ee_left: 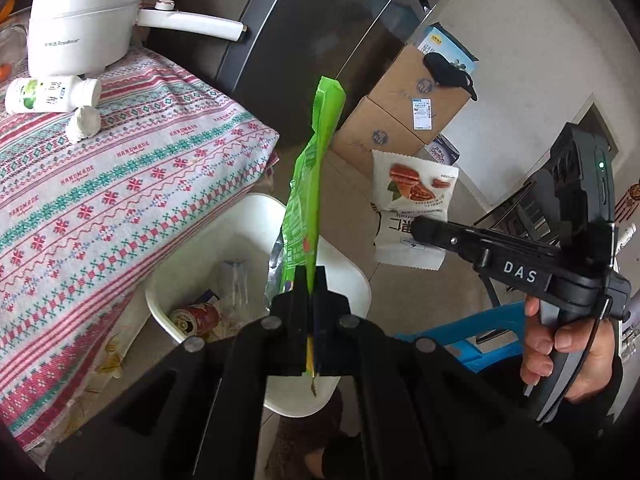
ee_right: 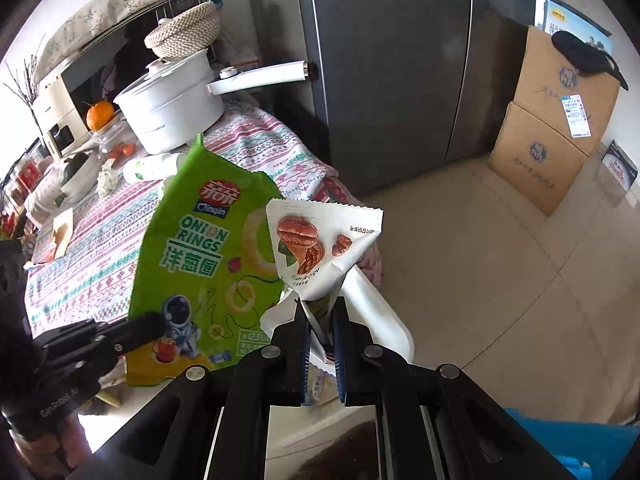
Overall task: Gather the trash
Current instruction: 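Carry the bag and pouch over the white bin and release both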
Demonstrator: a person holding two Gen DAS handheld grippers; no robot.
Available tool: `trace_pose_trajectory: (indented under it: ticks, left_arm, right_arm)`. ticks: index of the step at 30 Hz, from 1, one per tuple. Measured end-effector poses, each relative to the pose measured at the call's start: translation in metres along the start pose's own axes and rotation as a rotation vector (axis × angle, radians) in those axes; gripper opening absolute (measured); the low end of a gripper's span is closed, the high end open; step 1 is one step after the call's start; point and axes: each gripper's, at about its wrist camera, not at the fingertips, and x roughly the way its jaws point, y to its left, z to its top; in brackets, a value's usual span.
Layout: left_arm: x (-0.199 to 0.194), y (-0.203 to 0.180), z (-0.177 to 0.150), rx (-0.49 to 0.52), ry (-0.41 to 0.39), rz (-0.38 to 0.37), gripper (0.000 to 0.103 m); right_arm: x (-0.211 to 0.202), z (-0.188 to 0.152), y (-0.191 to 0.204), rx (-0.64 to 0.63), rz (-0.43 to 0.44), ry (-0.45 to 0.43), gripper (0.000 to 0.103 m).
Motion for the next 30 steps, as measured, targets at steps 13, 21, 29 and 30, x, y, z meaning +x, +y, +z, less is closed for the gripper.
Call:
trace_pose_trajectory:
  ticks: [13, 21, 29, 30]
  left_arm:
    - [0.027, 0.022, -0.018, 0.023, 0.080, 0.096, 0.018]
    - [-0.002, 0.025, -0.013, 0.101, 0.062, 0.161, 0.053]
    - [-0.038, 0.048, -0.011, 0.122, 0.080, 0.252, 0.072]
    - [-0.043, 0.052, -0.010, 0.119, 0.080, 0.262, 0.073]
  right_arm:
    - [0.007, -0.005, -0.008, 0.009, -0.009, 0.041, 0.011]
    - [0.011, -0.006, -0.002, -0.007, -0.013, 0.060, 0.011]
    - [0.024, -0.009, 0.007, -0.047, -0.020, 0.110, 0.012]
    - [0.025, -0.010, 0.009, -0.053, -0.022, 0.117, 0.012]
